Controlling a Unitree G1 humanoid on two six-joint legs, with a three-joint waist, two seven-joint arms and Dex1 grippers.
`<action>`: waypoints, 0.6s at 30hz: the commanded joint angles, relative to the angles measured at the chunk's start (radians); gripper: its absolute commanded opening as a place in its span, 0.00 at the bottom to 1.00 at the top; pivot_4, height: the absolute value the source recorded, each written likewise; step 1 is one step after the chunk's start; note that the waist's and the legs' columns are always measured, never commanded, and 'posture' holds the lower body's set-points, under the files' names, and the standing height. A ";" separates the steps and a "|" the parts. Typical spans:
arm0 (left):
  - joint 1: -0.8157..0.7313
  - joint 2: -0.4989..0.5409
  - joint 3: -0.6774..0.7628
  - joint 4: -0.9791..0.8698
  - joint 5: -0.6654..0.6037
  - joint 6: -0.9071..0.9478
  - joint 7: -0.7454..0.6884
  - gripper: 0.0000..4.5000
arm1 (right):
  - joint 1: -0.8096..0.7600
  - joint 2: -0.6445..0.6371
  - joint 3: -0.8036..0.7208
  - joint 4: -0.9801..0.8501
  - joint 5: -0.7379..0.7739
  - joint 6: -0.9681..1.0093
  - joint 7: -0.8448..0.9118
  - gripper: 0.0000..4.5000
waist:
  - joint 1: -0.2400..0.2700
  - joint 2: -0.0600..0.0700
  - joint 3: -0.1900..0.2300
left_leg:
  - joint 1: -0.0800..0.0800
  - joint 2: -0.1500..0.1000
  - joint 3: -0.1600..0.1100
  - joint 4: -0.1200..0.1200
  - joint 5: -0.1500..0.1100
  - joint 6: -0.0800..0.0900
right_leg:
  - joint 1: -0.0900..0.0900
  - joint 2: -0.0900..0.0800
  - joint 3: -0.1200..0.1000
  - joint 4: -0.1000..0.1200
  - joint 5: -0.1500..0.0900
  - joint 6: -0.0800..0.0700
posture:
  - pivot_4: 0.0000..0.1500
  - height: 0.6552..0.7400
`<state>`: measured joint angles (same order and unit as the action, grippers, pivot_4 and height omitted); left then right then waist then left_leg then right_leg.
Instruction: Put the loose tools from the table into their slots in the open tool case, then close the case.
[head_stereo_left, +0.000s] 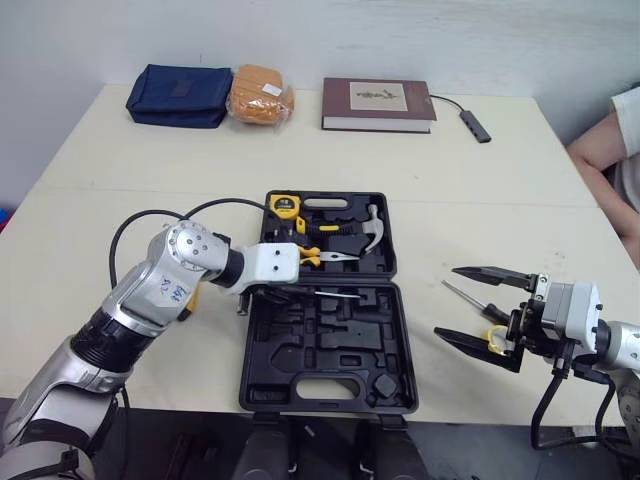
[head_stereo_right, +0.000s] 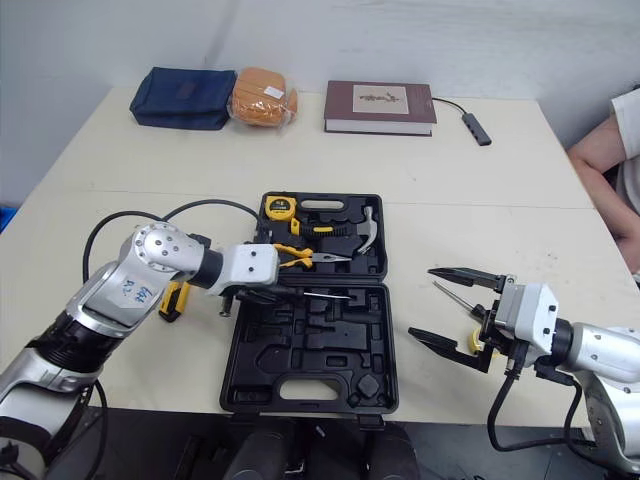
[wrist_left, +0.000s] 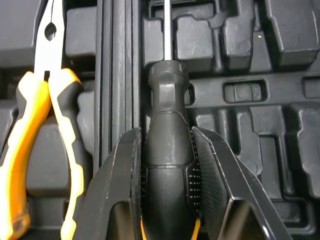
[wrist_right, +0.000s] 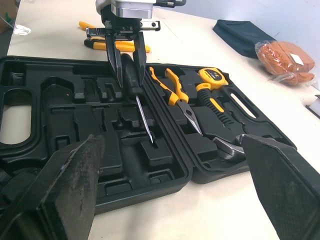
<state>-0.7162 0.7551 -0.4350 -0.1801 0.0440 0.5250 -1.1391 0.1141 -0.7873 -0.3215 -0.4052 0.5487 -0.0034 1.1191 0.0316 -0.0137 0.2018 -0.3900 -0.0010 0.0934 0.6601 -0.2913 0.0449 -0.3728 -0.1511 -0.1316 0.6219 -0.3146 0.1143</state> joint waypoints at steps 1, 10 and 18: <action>-0.025 -0.010 -0.020 0.009 0.033 0.018 -0.004 0.19 | -0.002 0.004 -0.010 -0.027 0.003 -0.022 -0.003 1.00 | -0.001 0.000 0.000 | 0.000 0.000 0.000 0.000 0.000 0.000 | 0.000 0.000 0.000 0.000 0.000 0.000 | 1.00 1.00; -0.023 -0.009 -0.036 0.004 0.063 0.032 -0.009 0.19 | 0.005 0.010 -0.011 -0.036 0.000 -0.022 -0.010 1.00 | -0.001 0.000 0.000 | 0.000 0.000 0.000 0.000 0.000 0.000 | 0.000 0.000 0.000 0.000 0.000 0.000 | 1.00 1.00; -0.012 -0.044 0.004 -0.017 0.037 -0.014 0.016 0.48 | 0.009 0.015 -0.006 -0.048 -0.001 -0.018 -0.021 1.00 | 0.002 0.000 0.000 | 0.000 0.000 0.000 0.001 0.000 0.000 | 0.000 0.000 0.000 0.001 0.000 0.000 | 1.00 1.00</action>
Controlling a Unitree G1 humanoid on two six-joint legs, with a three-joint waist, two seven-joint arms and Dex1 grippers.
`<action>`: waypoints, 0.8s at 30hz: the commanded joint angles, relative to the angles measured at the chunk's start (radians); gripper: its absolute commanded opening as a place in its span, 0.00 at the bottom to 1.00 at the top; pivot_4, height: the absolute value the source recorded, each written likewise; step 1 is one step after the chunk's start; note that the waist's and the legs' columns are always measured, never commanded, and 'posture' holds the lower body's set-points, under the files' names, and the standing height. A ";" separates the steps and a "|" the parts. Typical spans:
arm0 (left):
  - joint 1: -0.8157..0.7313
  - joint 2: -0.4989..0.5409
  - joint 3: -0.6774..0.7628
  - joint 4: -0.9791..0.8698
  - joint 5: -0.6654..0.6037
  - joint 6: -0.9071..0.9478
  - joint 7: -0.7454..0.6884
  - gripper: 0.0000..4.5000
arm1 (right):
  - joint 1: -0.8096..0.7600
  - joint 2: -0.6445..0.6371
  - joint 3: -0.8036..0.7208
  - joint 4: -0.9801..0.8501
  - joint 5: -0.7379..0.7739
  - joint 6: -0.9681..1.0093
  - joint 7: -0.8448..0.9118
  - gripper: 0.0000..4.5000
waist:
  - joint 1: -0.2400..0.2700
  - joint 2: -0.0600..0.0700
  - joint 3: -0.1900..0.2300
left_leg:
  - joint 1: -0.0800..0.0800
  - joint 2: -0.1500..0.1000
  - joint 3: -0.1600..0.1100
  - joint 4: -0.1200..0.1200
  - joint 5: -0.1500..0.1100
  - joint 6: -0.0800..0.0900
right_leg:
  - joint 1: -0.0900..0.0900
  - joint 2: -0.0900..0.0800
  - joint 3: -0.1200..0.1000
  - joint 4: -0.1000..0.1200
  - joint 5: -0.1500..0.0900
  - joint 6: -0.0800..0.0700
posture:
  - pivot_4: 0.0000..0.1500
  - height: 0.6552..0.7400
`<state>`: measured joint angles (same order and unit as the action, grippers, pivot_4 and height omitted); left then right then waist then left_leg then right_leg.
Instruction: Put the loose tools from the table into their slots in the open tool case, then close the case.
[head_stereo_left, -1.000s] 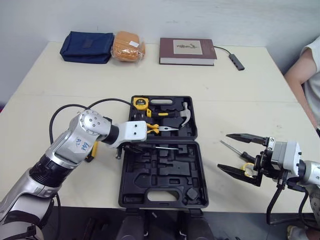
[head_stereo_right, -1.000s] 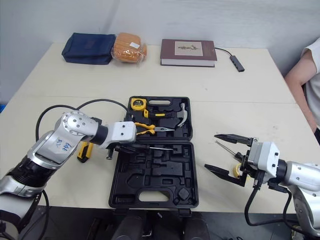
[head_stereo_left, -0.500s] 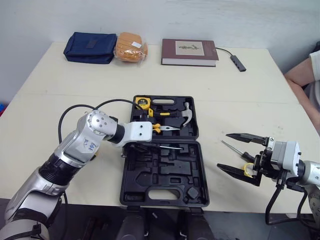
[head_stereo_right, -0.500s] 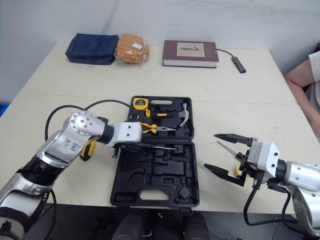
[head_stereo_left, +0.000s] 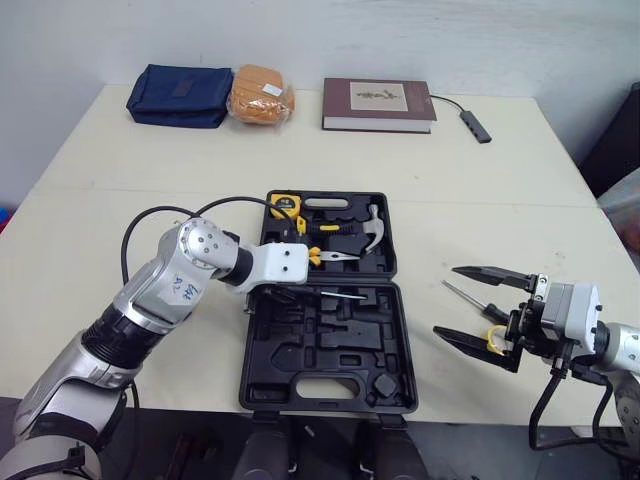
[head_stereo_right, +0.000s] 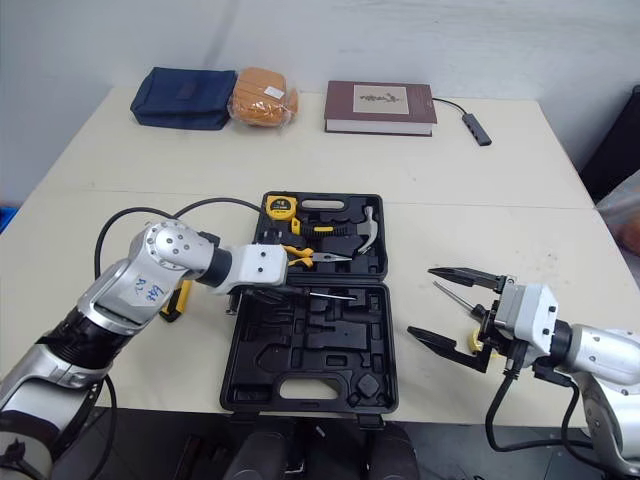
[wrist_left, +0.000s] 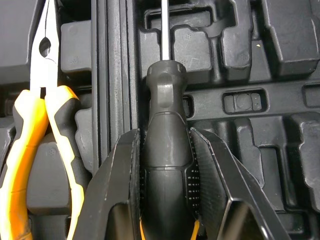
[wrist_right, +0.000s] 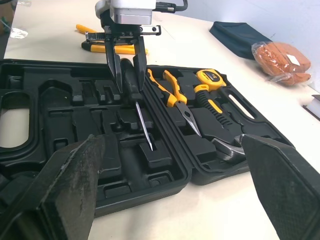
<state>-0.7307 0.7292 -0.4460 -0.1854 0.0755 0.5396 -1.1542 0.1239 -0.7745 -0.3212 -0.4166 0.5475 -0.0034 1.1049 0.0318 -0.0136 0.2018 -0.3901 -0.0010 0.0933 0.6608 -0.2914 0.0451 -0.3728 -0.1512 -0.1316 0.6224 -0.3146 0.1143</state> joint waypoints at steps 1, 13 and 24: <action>0.002 -0.022 0.019 -0.012 0.009 -0.035 0.034 0.60 | 0.000 0.003 -0.006 -0.037 0.000 -0.018 -0.007 1.00 | 0.002 0.000 0.000 | 0.000 0.000 0.000 0.001 0.000 0.000 | 0.000 0.000 0.000 0.000 0.000 0.000 | 1.00 1.00; 0.019 -0.049 0.189 0.005 -0.151 -0.089 0.012 0.66 | -0.002 -0.003 -0.003 -0.030 0.009 -0.007 0.004 1.00 | -0.005 0.000 0.000 | -0.001 0.001 0.000 0.001 0.000 0.000 | 0.000 0.000 0.000 0.000 0.000 0.000 | 1.00 1.00; 0.168 -0.236 0.357 0.207 -0.374 -0.320 0.009 0.03 | -0.001 0.004 -0.006 -0.015 -0.003 -0.015 -0.005 1.00 | -0.007 0.001 0.000 | 0.000 0.001 0.000 0.002 -0.001 0.001 | 0.001 0.001 0.000 0.000 0.000 0.000 | 1.00 1.00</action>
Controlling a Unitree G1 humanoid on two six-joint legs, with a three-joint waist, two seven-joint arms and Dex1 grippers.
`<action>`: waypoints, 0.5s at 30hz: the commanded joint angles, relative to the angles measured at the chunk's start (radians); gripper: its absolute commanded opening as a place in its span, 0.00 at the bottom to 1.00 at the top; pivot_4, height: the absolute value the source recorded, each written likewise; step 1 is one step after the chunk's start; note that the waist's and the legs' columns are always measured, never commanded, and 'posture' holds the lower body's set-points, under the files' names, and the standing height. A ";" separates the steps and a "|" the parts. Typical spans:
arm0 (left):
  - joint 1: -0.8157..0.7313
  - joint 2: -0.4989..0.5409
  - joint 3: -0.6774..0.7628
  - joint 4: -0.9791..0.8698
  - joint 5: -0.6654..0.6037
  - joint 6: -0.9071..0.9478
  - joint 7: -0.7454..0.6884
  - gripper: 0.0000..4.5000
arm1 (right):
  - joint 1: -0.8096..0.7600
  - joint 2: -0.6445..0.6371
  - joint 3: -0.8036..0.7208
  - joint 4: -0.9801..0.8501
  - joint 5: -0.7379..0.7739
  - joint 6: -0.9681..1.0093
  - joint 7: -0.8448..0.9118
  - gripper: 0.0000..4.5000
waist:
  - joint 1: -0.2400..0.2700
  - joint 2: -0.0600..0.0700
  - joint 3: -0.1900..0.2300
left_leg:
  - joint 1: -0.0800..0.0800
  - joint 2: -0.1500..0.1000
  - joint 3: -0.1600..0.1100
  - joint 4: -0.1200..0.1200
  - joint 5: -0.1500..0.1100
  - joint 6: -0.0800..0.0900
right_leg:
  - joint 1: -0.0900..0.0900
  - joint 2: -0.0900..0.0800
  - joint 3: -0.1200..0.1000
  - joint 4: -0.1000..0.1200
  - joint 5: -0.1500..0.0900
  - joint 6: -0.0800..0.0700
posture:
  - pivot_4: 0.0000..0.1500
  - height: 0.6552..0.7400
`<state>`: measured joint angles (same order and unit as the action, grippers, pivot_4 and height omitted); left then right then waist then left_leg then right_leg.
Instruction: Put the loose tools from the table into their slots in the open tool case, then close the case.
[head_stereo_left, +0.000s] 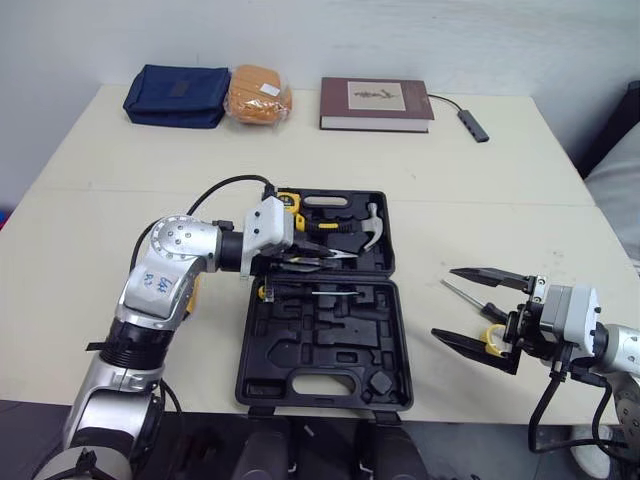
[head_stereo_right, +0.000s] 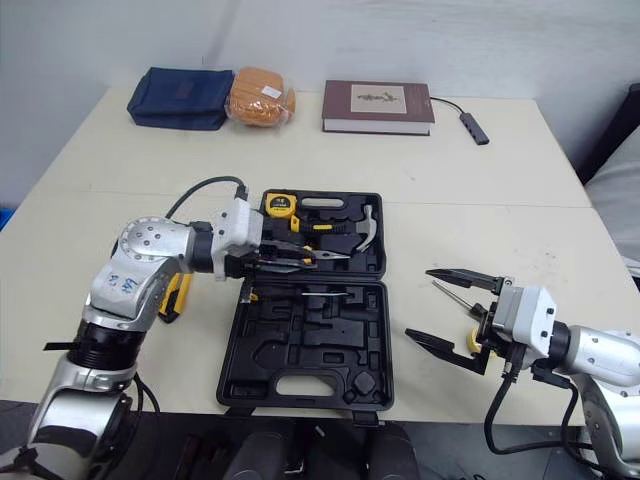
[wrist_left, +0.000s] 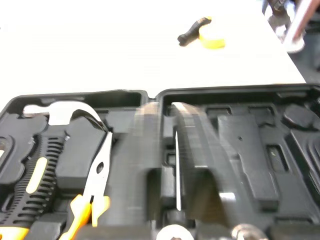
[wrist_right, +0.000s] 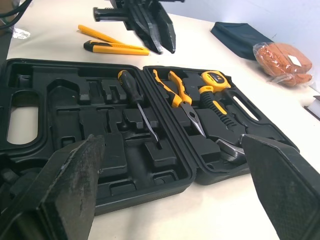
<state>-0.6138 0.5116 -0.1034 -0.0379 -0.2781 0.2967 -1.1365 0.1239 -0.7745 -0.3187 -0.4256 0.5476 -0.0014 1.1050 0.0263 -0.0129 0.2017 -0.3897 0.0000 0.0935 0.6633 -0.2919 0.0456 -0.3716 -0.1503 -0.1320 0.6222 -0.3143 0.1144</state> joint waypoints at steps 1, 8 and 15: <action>0.065 -0.024 0.013 0.078 -0.017 -0.097 -0.009 0.03 | -0.002 0.005 -0.009 -0.005 -0.004 -0.017 -0.007 1.00 | -0.003 0.000 0.000 | 0.001 0.000 0.001 0.000 0.000 0.000 | 0.000 0.000 0.000 0.000 0.000 0.000 | 1.00 1.00; 0.110 -0.016 -0.027 0.135 0.044 -0.130 0.025 0.03 | 0.009 0.012 -0.016 0.010 -0.010 -0.030 -0.006 1.00 | 0.003 0.000 0.000 | -0.001 0.000 0.000 0.000 -0.001 0.001 | -0.001 -0.001 0.000 -0.001 0.000 0.000 | 1.00 1.00; 0.133 0.017 -0.063 0.130 0.091 -0.103 0.038 0.03 | 0.017 0.016 -0.013 0.017 -0.013 -0.041 -0.008 1.00 | 0.000 0.000 0.000 | -0.001 0.001 0.000 0.000 -0.002 0.000 | -0.001 -0.001 0.000 -0.001 0.000 0.000 | 1.00 1.00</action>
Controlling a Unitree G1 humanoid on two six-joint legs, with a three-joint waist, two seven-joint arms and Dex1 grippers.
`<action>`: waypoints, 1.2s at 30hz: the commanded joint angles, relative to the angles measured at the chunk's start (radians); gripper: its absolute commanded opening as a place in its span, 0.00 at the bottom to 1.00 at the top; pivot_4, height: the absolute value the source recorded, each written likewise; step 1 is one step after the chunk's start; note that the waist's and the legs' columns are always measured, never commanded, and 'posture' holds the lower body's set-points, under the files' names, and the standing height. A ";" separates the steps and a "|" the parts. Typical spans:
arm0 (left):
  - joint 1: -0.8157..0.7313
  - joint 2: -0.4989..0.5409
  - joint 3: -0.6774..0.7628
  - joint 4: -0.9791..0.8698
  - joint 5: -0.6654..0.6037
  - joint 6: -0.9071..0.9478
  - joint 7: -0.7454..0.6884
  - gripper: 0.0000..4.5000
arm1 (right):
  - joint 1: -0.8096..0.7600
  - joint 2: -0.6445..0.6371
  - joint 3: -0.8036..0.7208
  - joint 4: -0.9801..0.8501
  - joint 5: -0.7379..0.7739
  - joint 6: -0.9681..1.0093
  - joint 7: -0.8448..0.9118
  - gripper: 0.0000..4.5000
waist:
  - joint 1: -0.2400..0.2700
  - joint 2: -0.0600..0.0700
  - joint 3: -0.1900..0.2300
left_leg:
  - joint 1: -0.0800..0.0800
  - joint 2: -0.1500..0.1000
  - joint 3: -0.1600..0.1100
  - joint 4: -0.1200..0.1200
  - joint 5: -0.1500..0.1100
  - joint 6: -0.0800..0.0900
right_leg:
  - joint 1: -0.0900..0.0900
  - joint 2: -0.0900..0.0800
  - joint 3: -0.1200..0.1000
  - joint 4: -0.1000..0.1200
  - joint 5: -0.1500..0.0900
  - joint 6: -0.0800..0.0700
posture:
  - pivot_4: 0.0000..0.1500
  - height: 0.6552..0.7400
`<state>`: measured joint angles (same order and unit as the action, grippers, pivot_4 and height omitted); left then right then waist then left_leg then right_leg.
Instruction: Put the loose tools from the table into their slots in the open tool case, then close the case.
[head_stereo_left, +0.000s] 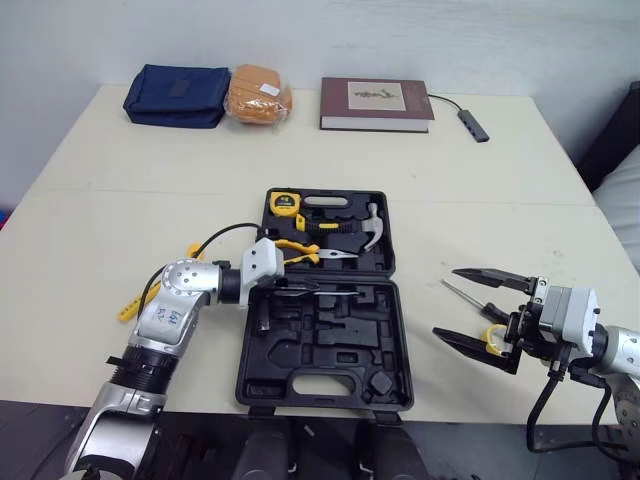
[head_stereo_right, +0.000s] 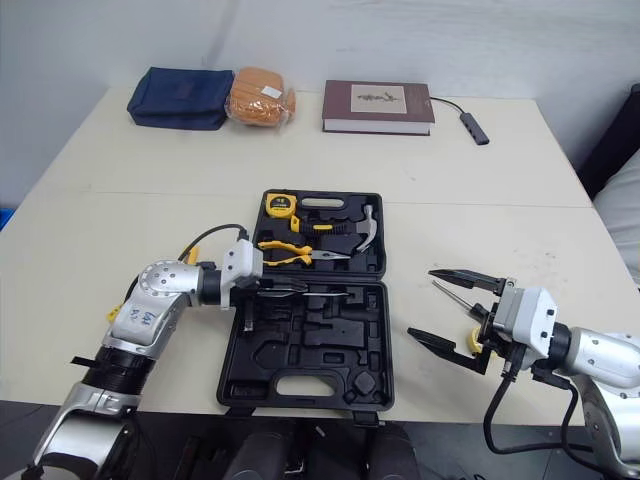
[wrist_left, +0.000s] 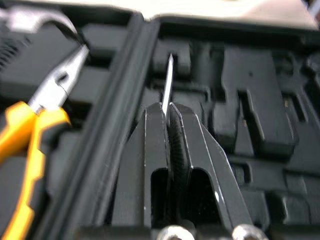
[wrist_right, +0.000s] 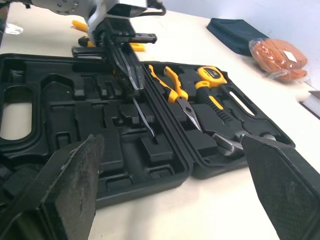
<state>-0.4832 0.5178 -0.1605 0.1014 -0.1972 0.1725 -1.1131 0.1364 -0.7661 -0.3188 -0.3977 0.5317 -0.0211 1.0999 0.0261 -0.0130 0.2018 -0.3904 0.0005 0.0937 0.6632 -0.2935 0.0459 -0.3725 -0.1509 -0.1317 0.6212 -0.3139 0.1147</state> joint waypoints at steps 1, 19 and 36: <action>0.002 0.014 -0.010 -0.010 0.016 0.037 0.019 0.03 | 0.004 0.009 -0.012 -0.010 0.002 -0.023 -0.003 1.00 | 0.000 0.000 0.000 | 0.000 0.000 0.000 0.000 0.000 0.000 | 0.000 0.000 0.000 0.000 0.000 0.000 | 1.00 1.00; 0.011 0.084 -0.141 -0.044 0.137 0.296 0.123 0.03 | -0.012 0.017 -0.001 0.005 -0.008 -0.033 -0.002 1.00 | 0.000 0.007 -0.005 | 0.005 0.002 0.000 0.000 -0.003 -0.002 | 0.006 -0.001 0.001 -0.002 0.000 -0.001 | 1.00 1.00; 0.017 0.077 -0.169 -0.005 0.124 0.239 0.127 0.03 | 0.004 0.026 -0.001 0.013 -0.014 -0.040 -0.001 1.00 | 0.000 0.029 -0.033 | 0.023 0.011 0.000 -0.001 -0.018 -0.005 | 0.025 0.002 0.001 -0.012 -0.001 -0.004 | 1.00 1.00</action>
<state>-0.5089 0.5830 -0.2917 0.0114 -0.1212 0.3978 -0.9881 0.1392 -0.7410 -0.3084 -0.3828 0.5130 -0.0424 1.0993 0.0264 0.0160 0.1690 -0.3674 0.0121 0.0937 0.6622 -0.3120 0.0407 -0.3482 -0.1490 -0.1304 0.6090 -0.3150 0.1104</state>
